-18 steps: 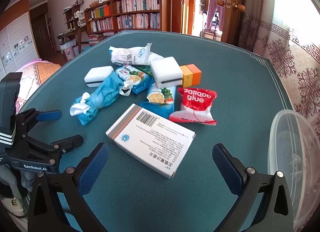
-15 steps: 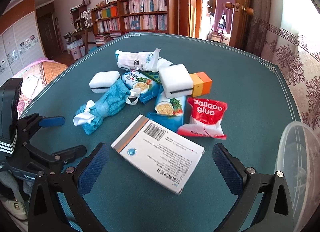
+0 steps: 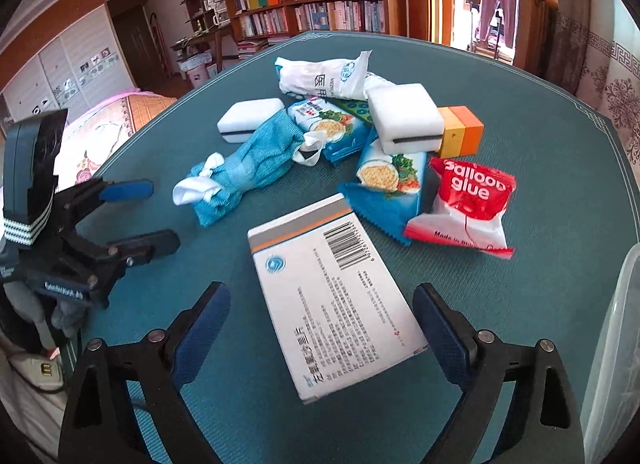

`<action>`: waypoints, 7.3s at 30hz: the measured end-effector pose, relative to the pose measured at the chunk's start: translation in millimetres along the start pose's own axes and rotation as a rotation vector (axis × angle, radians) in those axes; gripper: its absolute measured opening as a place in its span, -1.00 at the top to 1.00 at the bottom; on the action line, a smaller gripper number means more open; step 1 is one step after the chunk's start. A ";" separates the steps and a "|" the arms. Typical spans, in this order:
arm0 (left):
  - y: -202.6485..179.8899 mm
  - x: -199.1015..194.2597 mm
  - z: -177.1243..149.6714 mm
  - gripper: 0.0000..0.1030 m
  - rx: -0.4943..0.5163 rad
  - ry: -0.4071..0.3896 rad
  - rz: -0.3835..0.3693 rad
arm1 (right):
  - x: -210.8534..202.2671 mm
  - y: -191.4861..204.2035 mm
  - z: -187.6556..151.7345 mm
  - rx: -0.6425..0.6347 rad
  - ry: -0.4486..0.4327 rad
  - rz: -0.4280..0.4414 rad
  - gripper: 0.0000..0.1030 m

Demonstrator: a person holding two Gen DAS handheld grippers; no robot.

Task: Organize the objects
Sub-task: 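Grasp the white medicine box with the right gripper while left gripper approaches the blue towel, then carry the medicine box with the right gripper while left gripper grasps and carries the blue towel, then lower the box and towel into the clear bowl and open both grippers, then move the left gripper to the white sponge and grasp it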

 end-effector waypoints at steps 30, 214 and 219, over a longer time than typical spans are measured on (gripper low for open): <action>-38.3 47.0 43.0 -0.43 0.090 0.072 0.014 | -8.6 -2.0 -25.7 0.085 -0.013 -0.208 -0.25; 27.7 74.8 88.4 -0.63 -0.194 0.029 0.180 | -20.7 -87.6 18.4 0.314 -0.195 -0.409 -0.38; 20.0 71.5 89.0 -0.31 -0.169 0.016 0.149 | -9.3 -91.9 29.7 0.336 -0.192 -0.386 -0.38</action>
Point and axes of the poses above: each gripper's, at about its wrist camera, not at the fingertips, and x roughly the way its jaws point, y to its left, z to its top, the point moved 5 cm from there along x, roughly the way its jaws point, and after that the axes turned 5 degrees about -x, right-handed, at the moved point
